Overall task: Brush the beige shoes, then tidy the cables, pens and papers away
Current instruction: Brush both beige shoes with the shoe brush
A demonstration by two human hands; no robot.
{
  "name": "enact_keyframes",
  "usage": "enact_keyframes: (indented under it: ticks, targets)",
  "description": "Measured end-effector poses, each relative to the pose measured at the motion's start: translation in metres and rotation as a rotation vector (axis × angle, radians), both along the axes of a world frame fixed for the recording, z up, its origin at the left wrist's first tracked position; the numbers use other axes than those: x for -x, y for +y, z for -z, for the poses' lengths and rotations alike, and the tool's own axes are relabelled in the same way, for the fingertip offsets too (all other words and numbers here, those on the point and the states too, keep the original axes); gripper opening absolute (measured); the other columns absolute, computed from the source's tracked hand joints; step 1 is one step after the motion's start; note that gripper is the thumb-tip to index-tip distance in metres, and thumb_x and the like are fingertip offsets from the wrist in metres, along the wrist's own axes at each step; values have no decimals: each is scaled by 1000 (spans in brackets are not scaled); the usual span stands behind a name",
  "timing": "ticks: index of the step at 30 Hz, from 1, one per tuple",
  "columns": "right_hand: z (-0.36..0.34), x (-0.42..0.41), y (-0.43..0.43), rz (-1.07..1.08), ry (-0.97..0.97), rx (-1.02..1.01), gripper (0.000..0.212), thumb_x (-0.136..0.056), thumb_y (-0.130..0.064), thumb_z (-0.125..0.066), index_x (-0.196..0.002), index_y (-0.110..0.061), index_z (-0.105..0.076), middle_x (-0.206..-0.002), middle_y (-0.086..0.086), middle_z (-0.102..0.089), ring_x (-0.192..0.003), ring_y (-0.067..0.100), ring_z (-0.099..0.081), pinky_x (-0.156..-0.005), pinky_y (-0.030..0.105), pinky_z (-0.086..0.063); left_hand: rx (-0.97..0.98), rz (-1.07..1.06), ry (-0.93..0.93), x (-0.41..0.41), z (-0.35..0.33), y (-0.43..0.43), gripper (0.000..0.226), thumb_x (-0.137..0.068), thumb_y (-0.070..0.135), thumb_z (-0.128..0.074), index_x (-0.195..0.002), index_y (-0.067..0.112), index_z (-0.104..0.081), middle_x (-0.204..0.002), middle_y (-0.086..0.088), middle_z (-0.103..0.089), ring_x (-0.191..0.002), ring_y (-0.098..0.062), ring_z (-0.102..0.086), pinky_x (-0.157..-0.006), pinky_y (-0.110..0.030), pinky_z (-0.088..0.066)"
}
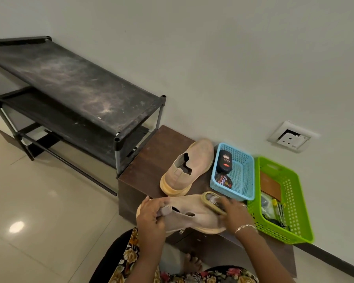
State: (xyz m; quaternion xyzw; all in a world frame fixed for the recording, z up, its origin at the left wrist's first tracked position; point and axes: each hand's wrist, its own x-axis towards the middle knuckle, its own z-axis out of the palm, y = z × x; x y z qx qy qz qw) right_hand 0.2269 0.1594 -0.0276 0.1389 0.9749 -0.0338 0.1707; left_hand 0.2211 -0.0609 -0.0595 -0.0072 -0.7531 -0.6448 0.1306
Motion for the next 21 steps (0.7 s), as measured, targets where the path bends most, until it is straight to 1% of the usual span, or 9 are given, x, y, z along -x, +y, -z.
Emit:
enact_keyframes:
  ticks: [3,5,6,10,12,15,16,18,21]
  targets:
    - [-13,-3,-39,-332,-76,454,48,-81,-19,-58,-127,-23,-47,-124,-7,-49,-114,13,-46,-98,23,-35,52,34,60,1,0,-1,29,-63,-2,-49,-76,16,-67,-78,21,-64,-84,13,-54,-106,-6,-23]
    - [-18,1,-33,-402,-158,523,48,-80,-17,-59,-127,-18,-47,-121,-15,-44,-113,4,-41,-96,11,-29,43,75,79,-1,0,-2,28,-66,4,-51,-79,24,-65,-79,31,-62,-87,16,-53,-105,-6,-25]
    - [-11,4,-15,-379,-153,475,50,-80,-12,-60,-128,-17,-46,-122,-14,-43,-116,5,-40,-96,10,-29,29,81,66,-1,0,-2,29,-67,5,-50,-78,26,-66,-82,35,-61,-88,15,-53,-103,-5,-26]
    - [5,-1,49,33,-66,51,57,-81,-13,-59,-133,-26,-39,-137,6,-46,-123,26,-47,-101,30,-38,-1,73,37,-1,-1,-4,32,-68,4,-49,-84,27,-62,-88,36,-60,-87,9,-55,-103,-4,-25]
    - [6,-6,30,106,-17,77,54,-81,-15,-59,-131,-26,-40,-129,6,-49,-118,27,-50,-97,33,-42,4,83,65,2,-4,-2,28,-69,11,-45,-86,26,-61,-84,35,-61,-86,11,-55,-104,-6,-26]
    - [11,-20,-36,-91,12,427,50,-84,-17,-60,-130,-26,-42,-121,-1,-49,-111,19,-48,-96,28,-39,36,65,92,4,-2,0,31,-62,1,-43,-74,22,-63,-73,28,-60,-85,14,-53,-106,-9,-26]
    - [12,-23,-50,-168,-5,441,50,-85,-17,-58,-130,-28,-41,-121,-2,-48,-110,18,-46,-95,28,-38,41,47,76,6,1,-2,32,-59,-4,-44,-72,18,-64,-72,28,-59,-85,15,-52,-105,-8,-26]
    - [17,-20,-34,-172,48,281,55,-84,-14,-55,-133,-32,-38,-125,-1,-46,-112,22,-45,-97,30,-38,27,8,30,9,5,-6,35,-60,-10,-47,-72,16,-67,-74,28,-60,-86,14,-53,-103,-7,-28]
    - [13,-29,10,136,14,-9,54,-88,-20,-52,-137,-31,-32,-129,4,-42,-115,30,-46,-97,33,-38,13,-51,-51,12,7,-7,39,-65,-25,-53,-76,8,-71,-81,20,-61,-86,15,-55,-101,-19,-36]
